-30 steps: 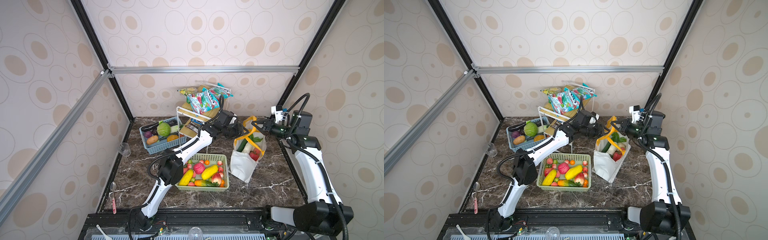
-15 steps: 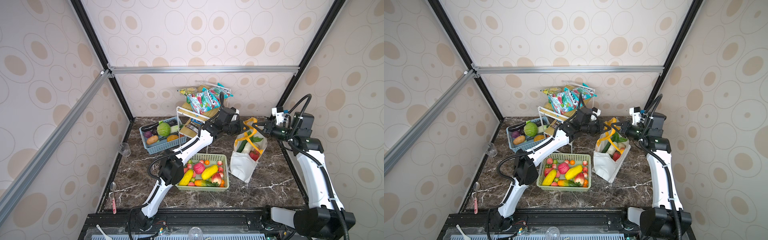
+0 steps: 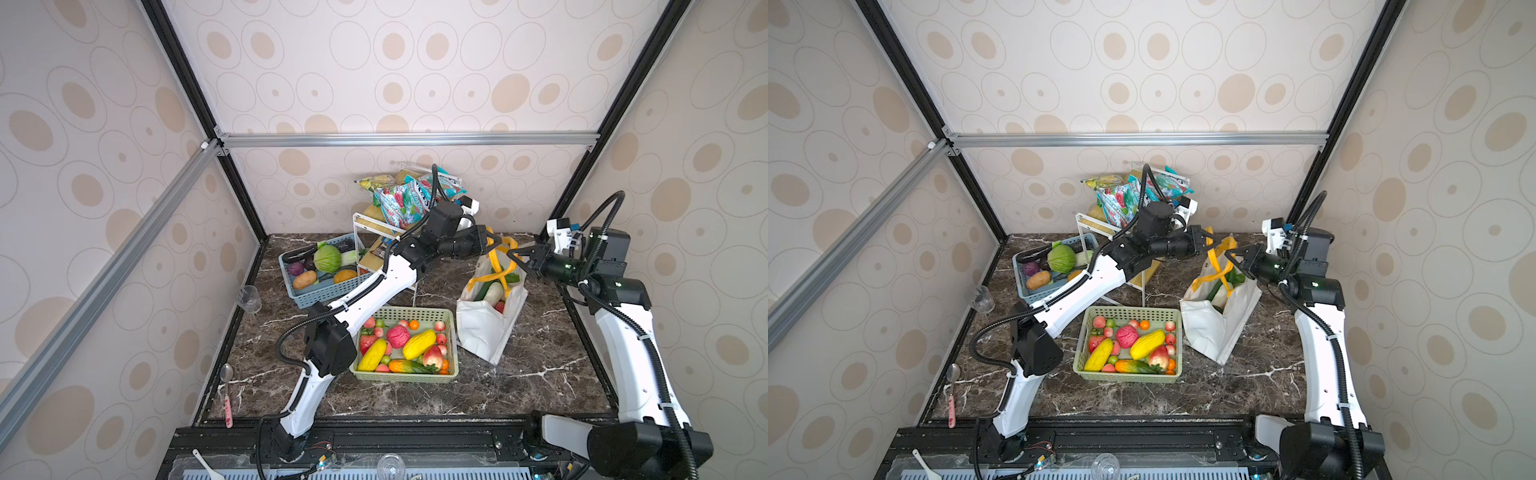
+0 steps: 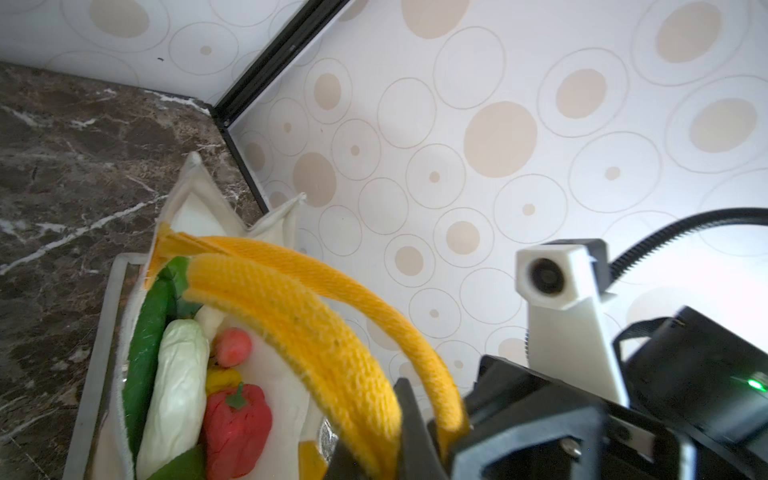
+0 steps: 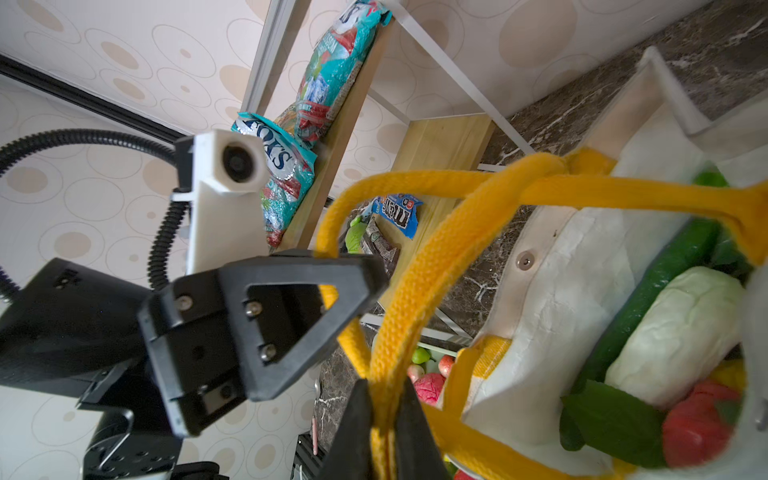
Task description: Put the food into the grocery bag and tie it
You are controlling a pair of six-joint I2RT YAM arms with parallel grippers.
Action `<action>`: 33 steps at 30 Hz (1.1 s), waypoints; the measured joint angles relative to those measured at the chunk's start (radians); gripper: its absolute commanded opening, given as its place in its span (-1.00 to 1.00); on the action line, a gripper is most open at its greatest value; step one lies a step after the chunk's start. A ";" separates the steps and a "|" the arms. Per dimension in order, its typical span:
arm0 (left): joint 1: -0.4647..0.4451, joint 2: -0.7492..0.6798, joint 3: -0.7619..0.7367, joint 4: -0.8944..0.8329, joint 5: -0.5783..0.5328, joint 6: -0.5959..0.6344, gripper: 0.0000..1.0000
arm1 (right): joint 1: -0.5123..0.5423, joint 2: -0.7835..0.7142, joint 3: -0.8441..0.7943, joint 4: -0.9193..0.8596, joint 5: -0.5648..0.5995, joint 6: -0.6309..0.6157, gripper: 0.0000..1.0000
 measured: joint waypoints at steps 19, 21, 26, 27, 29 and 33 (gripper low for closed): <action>-0.011 -0.018 -0.005 0.014 0.021 0.052 -1.00 | -0.093 -0.121 -0.078 -0.086 0.011 -0.037 -0.10; -0.011 -0.018 -0.005 0.013 0.021 0.054 -1.00 | -0.137 -0.132 -0.103 -0.086 0.008 -0.039 -0.15; -0.011 -0.018 -0.005 0.011 0.019 0.054 -1.00 | -0.231 -0.141 -0.197 -0.041 -0.008 -0.034 -0.27; -0.011 -0.018 -0.005 0.011 0.019 0.055 -1.00 | -0.238 -0.137 -0.221 -0.016 -0.020 -0.036 -0.28; -0.011 -0.017 -0.004 0.009 0.019 0.055 -1.00 | -0.238 -0.118 -0.265 0.048 -0.064 -0.038 -0.24; -0.011 -0.016 -0.002 0.007 0.023 0.055 -1.00 | -0.207 -0.023 -0.308 0.193 -0.141 -0.062 -0.09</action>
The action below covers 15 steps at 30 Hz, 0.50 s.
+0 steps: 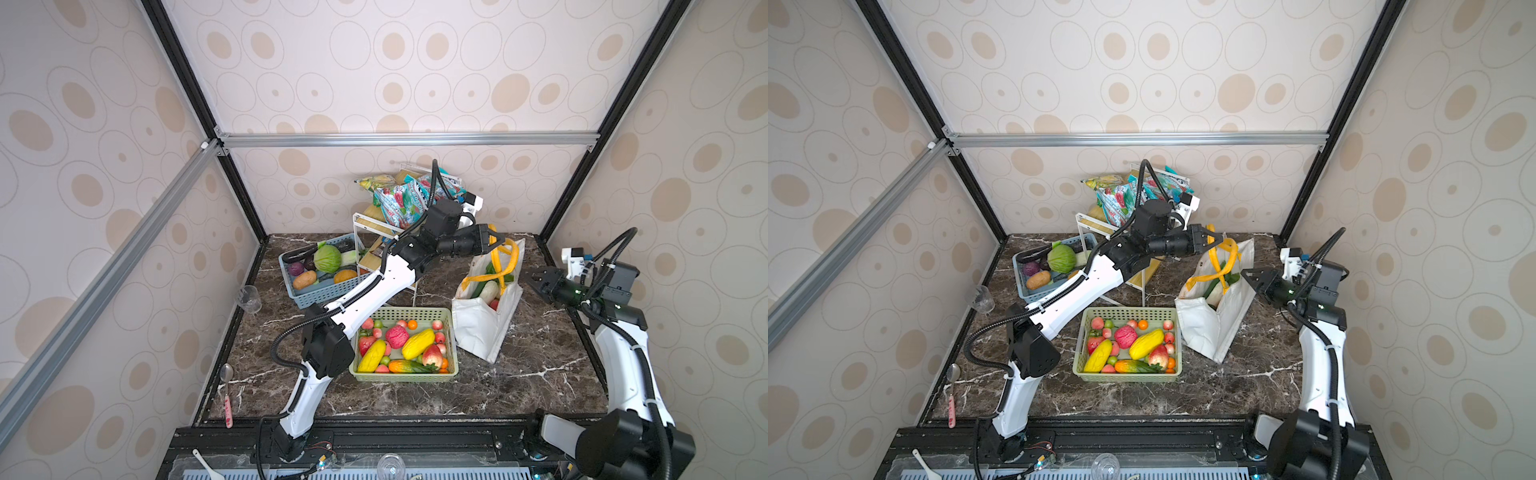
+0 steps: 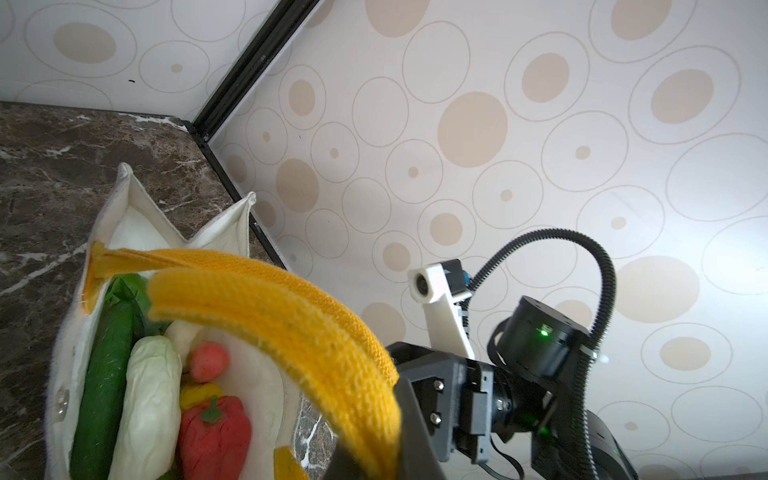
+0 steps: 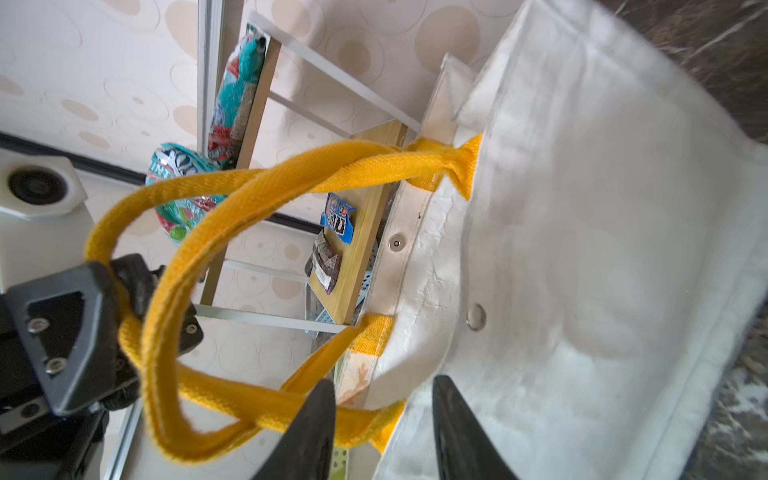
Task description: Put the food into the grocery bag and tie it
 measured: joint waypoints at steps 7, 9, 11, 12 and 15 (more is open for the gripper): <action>0.000 0.010 0.006 -0.002 0.016 0.000 -1.00 | 0.104 0.158 0.023 0.137 -0.157 -0.177 0.08; 0.000 0.019 0.019 -0.007 0.021 0.001 -1.00 | 0.116 0.191 0.043 0.120 -0.200 -0.264 0.10; 0.000 0.032 0.047 -0.017 0.027 0.003 -1.00 | 0.116 0.205 0.047 0.113 -0.237 -0.341 0.14; 0.000 0.039 0.060 -0.025 0.031 0.003 -1.00 | 0.117 0.208 0.045 0.117 -0.254 -0.373 0.14; 0.000 0.053 0.092 -0.042 0.044 0.004 -1.00 | 0.128 0.212 0.041 0.142 -0.281 -0.466 0.16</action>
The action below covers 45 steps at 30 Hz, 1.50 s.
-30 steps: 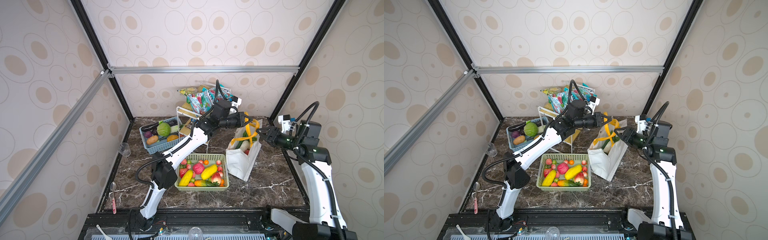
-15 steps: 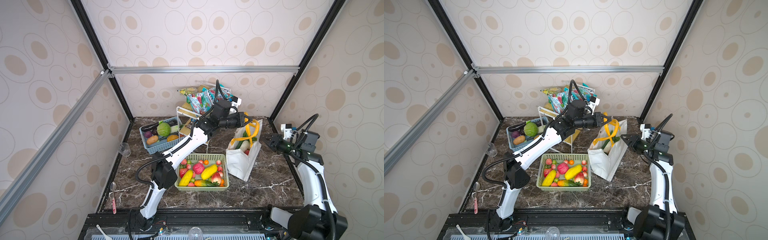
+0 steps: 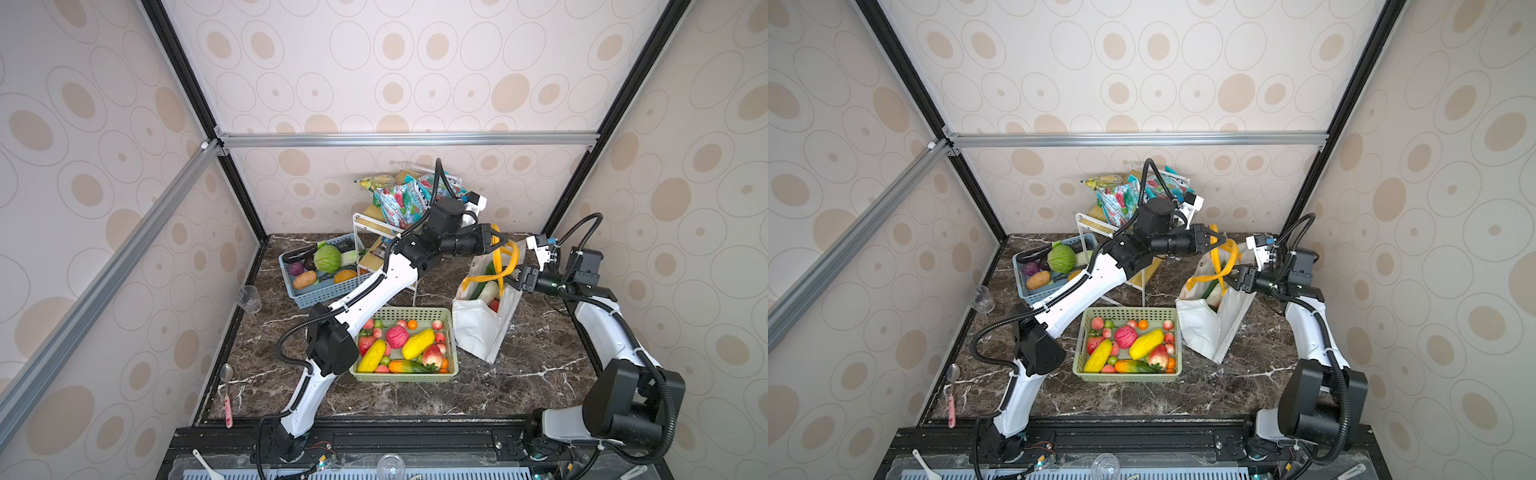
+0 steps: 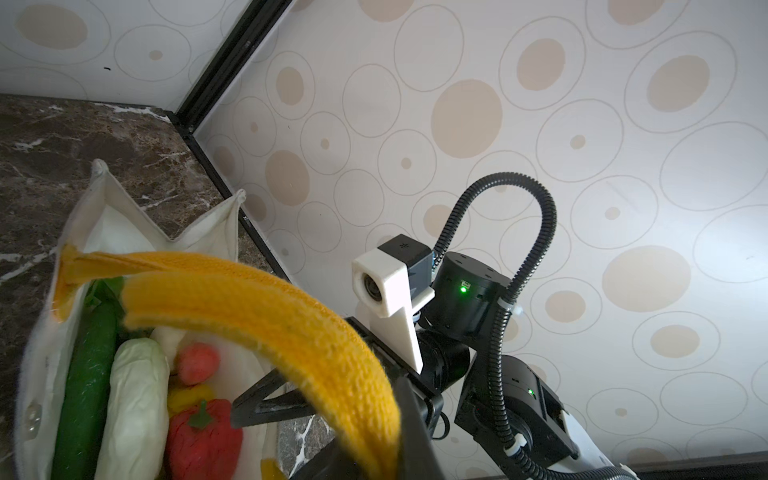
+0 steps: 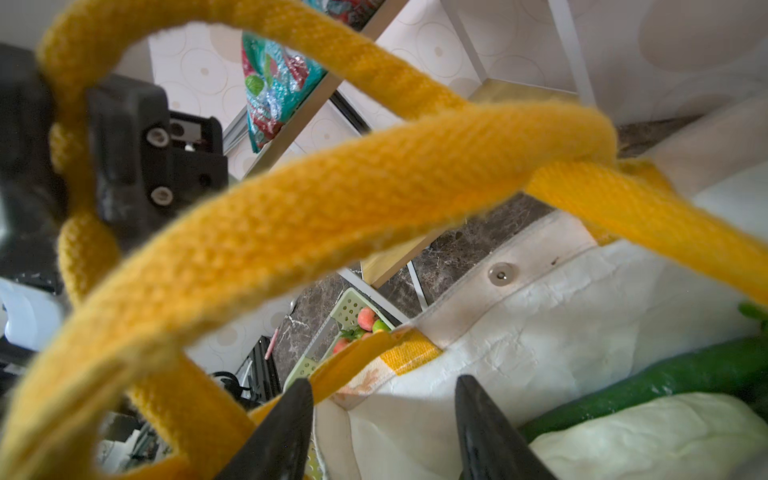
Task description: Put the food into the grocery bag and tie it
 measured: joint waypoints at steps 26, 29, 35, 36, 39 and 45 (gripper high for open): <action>0.013 0.041 0.058 -0.020 0.101 -0.016 -1.00 | 0.058 0.459 0.490 -1.260 -0.208 -1.887 0.15; 0.013 0.043 0.058 -0.024 0.096 -0.016 -1.00 | 0.056 0.451 0.477 -1.315 -0.218 -1.988 0.16; 0.005 0.043 0.058 -0.028 0.094 -0.016 -1.00 | 0.070 0.378 0.404 -1.354 -0.249 -2.066 0.20; 0.004 0.043 0.058 -0.031 0.094 -0.016 -1.00 | 0.074 0.361 0.395 -1.355 -0.253 -2.073 0.21; -0.002 0.043 0.058 -0.033 0.095 -0.016 -1.00 | 0.082 0.319 0.372 -1.362 -0.257 -2.087 0.20; -0.006 0.017 -0.029 0.010 0.077 -0.017 -1.00 | 0.108 0.303 0.344 -1.369 -0.260 -2.103 0.12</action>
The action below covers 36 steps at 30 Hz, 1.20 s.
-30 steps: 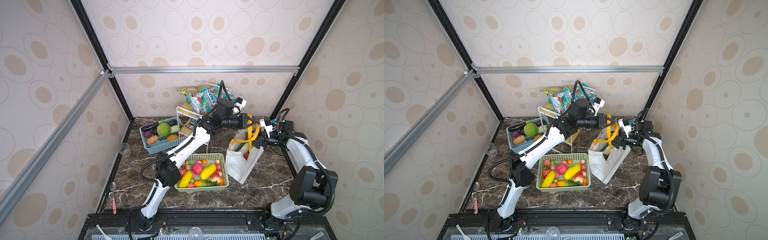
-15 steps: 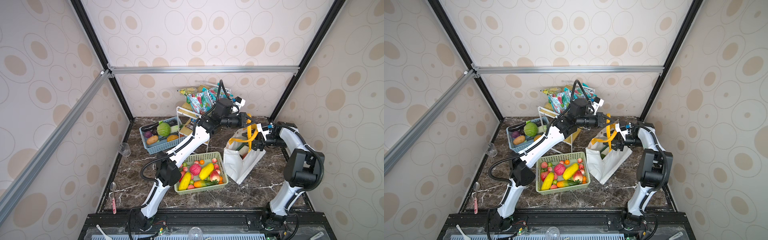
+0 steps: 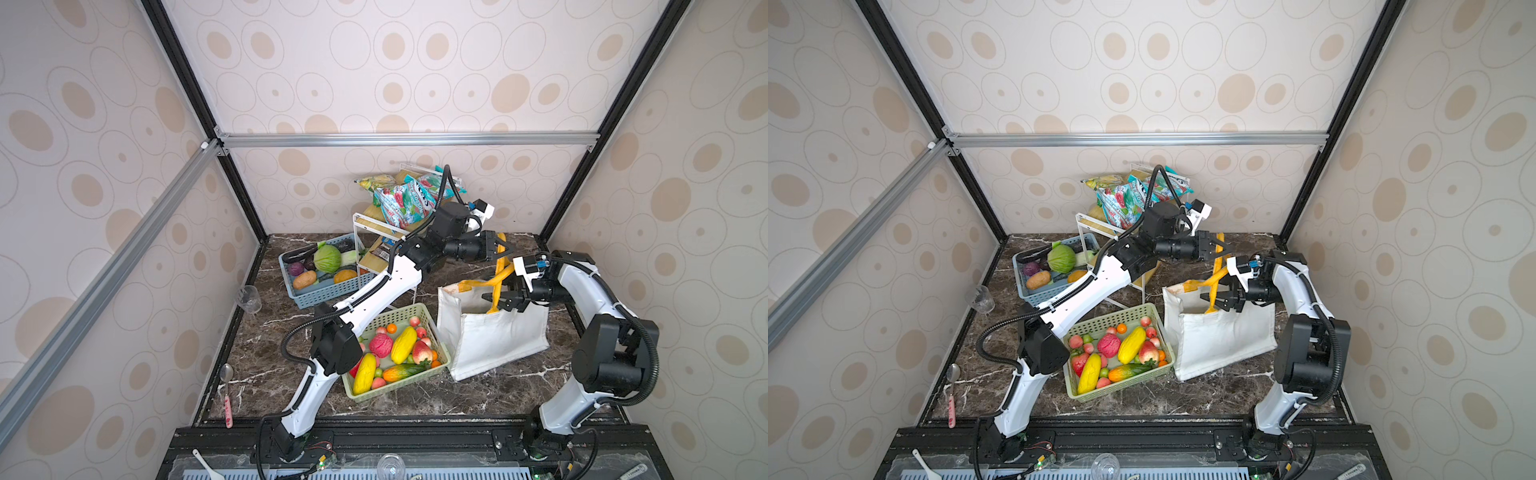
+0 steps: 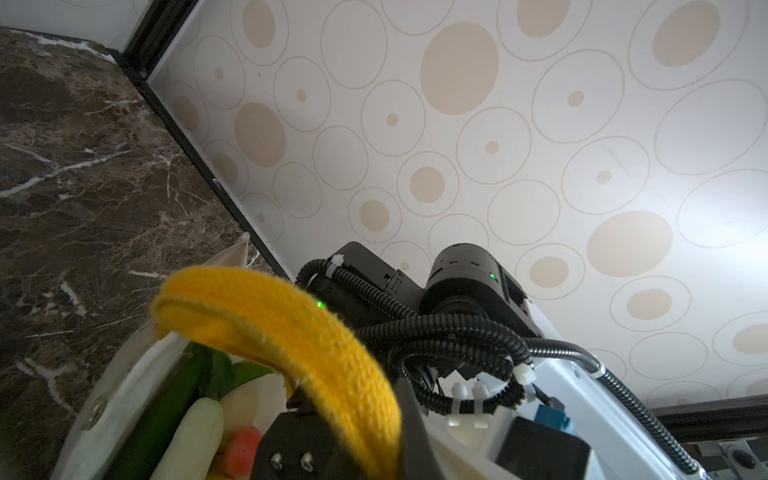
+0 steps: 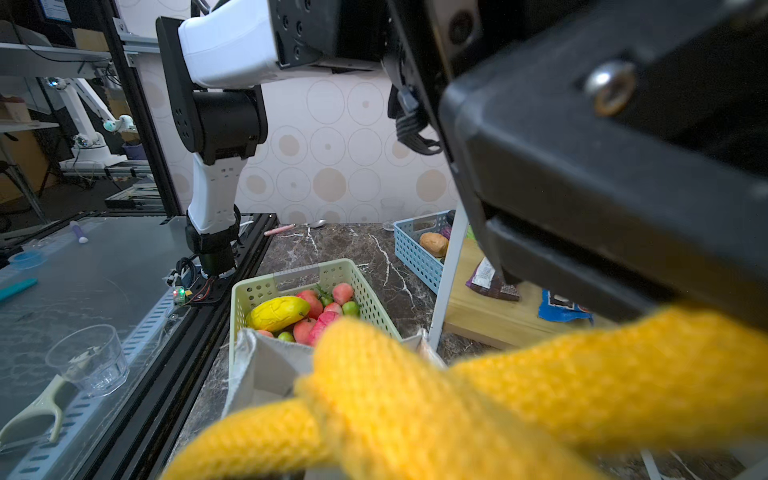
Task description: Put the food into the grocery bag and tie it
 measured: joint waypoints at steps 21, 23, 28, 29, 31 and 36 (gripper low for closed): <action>0.011 -0.026 -0.068 0.133 -0.080 0.004 -1.00 | -0.024 0.101 0.263 -0.006 0.016 0.244 -0.05; 0.011 -0.026 -0.068 0.142 -0.080 0.004 -1.00 | -0.024 0.101 0.263 -0.006 0.019 0.282 -0.09; 0.014 -0.014 -0.035 0.150 -0.080 -0.002 -1.00 | -0.025 0.105 0.303 -0.006 0.039 0.406 -0.16; 0.016 -0.010 -0.026 0.157 -0.081 -0.003 -1.00 | -0.026 0.110 0.335 -0.005 0.049 0.466 -0.16; 0.017 -0.008 -0.022 0.170 -0.082 -0.005 -1.00 | -0.027 0.111 0.377 0.037 0.079 0.640 -0.15; 0.020 0.010 -0.015 0.183 -0.082 -0.007 -1.00 | -0.026 0.012 0.268 0.435 0.218 1.232 -0.02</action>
